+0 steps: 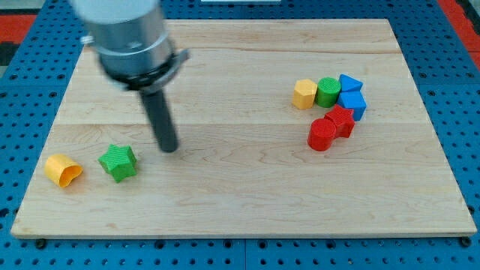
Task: Place the yellow hexagon towards the top left side of the red circle
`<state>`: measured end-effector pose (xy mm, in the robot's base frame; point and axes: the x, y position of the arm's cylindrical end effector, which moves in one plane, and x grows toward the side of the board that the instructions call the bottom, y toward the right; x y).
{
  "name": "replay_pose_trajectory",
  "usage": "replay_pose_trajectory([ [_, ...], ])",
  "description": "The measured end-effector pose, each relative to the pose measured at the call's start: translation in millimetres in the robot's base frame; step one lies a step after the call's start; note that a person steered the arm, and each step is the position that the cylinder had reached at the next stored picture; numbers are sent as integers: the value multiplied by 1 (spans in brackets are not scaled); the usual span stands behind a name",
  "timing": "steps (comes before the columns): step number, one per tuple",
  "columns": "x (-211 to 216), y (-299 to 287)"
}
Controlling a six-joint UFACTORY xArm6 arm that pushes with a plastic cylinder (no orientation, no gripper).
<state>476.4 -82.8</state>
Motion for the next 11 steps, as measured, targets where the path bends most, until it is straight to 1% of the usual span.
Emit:
replay_pose_trajectory([
  [2,-117,75],
  [4,-161,90],
  [5,-176,98],
  [6,-191,120],
  [7,-186,159],
  [8,-168,178],
  [9,-110,194],
  [11,-50,213],
])
